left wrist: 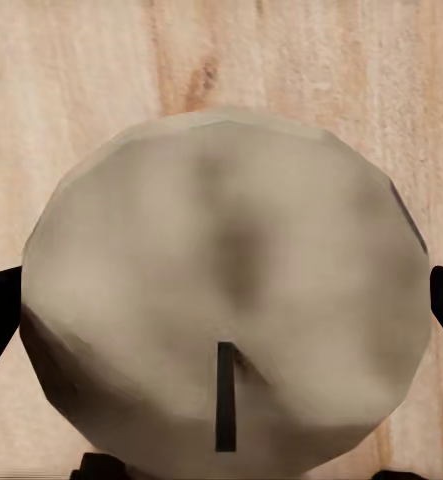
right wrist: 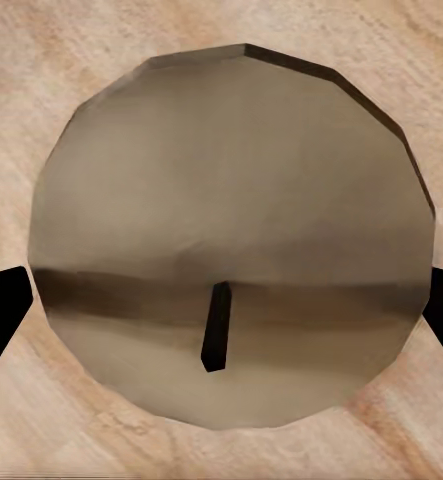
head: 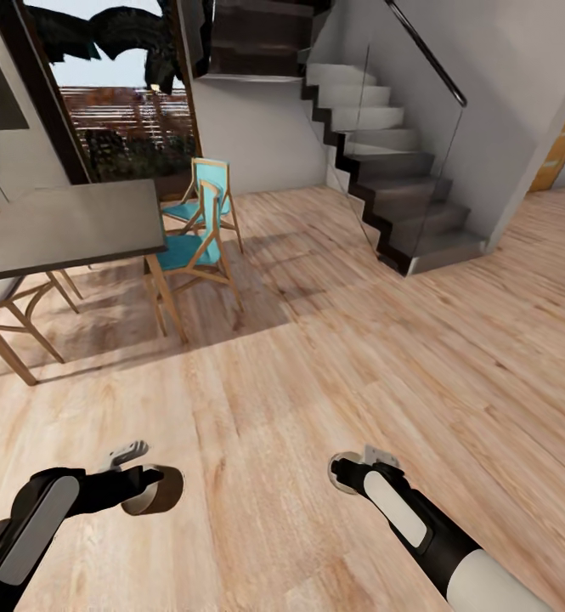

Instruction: Place each of the two pumpkins and all three candles from the living room inside a cabinet in the living room (use any cabinet), then make sure every cabinet is closed, and position the cauldron so it is next to a table in the living room.

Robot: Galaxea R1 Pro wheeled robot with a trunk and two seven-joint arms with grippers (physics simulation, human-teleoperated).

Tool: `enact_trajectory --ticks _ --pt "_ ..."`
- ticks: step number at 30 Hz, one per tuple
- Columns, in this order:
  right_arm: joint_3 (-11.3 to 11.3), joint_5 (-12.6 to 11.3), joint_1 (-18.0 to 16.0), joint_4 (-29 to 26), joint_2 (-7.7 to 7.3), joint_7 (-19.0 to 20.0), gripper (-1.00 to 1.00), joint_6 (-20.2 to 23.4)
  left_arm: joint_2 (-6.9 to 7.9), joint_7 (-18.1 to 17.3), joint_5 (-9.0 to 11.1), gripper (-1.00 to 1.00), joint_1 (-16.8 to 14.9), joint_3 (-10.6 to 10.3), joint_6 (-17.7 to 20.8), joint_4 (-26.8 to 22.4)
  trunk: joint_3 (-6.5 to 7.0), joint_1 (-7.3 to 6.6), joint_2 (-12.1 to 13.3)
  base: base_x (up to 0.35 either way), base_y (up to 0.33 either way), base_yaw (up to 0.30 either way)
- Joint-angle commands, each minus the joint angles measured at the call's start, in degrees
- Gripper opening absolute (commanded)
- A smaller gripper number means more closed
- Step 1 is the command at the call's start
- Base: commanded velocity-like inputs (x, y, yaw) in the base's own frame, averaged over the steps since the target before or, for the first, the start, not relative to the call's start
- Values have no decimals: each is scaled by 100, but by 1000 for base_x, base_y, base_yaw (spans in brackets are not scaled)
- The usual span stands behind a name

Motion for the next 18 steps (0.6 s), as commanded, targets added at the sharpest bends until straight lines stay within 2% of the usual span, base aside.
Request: enact_trajectory --ticks 1,6,18 --pt "19 -33 -4 -14 -8 -37 -100 6 0 53 73 -100 -5 24 11 -4 14 -23 39 0 0 290" --pt "21 -34 -4 -13 -8 -40 -100 6 -4 49 65 -100 -5 134 11 -4 104 -133 240 0 0 290" --pt "28 -28 -4 -19 -6 -35 -100 6 -4 49 64 -100 -5 154 11 -4 319 -397 721 0 0 290"
